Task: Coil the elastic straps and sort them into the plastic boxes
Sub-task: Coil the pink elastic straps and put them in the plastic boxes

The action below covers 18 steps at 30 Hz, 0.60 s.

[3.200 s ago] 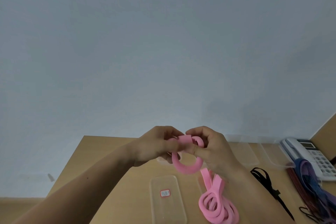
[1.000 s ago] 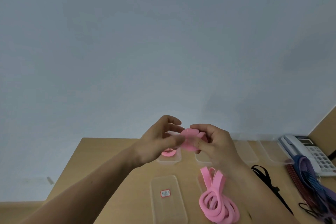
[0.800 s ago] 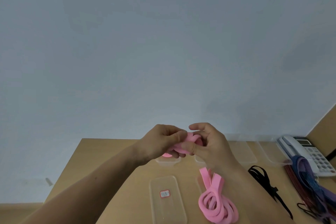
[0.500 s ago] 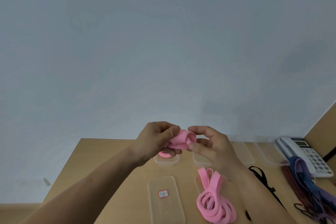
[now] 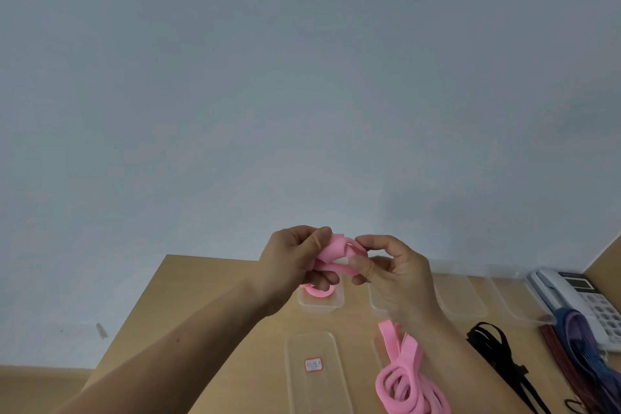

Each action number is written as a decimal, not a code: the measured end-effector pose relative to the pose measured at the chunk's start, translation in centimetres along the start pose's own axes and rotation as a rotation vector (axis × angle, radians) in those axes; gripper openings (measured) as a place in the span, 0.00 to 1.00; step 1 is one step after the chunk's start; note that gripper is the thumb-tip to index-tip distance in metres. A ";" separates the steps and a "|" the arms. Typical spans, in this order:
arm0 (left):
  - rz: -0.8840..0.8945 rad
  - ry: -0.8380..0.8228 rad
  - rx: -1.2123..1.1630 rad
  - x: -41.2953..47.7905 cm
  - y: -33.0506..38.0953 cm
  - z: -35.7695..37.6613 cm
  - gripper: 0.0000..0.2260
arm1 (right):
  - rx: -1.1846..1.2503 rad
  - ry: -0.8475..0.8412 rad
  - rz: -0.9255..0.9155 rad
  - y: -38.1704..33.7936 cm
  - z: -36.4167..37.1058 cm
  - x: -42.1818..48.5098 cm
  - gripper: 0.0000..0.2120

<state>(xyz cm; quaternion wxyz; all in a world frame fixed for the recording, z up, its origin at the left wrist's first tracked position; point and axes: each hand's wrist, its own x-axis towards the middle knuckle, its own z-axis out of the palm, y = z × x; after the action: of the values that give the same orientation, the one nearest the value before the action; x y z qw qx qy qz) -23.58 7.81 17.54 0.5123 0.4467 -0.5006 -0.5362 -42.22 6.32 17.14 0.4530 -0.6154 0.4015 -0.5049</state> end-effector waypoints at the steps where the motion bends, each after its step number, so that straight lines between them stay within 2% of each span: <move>1: -0.012 -0.008 -0.018 0.0 0.1 -0.2 0.16 | 0.010 -0.007 -0.005 0.1 0.1 0.1 0.13; 7: -0.218 -0.143 -0.245 -0.2 0.8 -1.4 0.20 | 0.094 -0.045 0.010 0.3 0.4 0.5 0.21; 12: -0.273 -0.095 -0.320 0.2 0.6 -1.0 0.19 | 0.099 0.055 -0.029 0.7 0.9 0.5 0.12; 18: -0.259 -0.052 -0.314 0.8 0.4 -0.5 0.20 | 0.082 0.130 -0.092 0.4 1.2 0.5 0.10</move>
<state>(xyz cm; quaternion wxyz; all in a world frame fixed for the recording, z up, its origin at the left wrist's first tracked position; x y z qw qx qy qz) -23.15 6.99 17.92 0.4894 0.4081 -0.3625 -0.6801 -40.99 5.93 16.74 0.4272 -0.5801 0.3803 -0.5800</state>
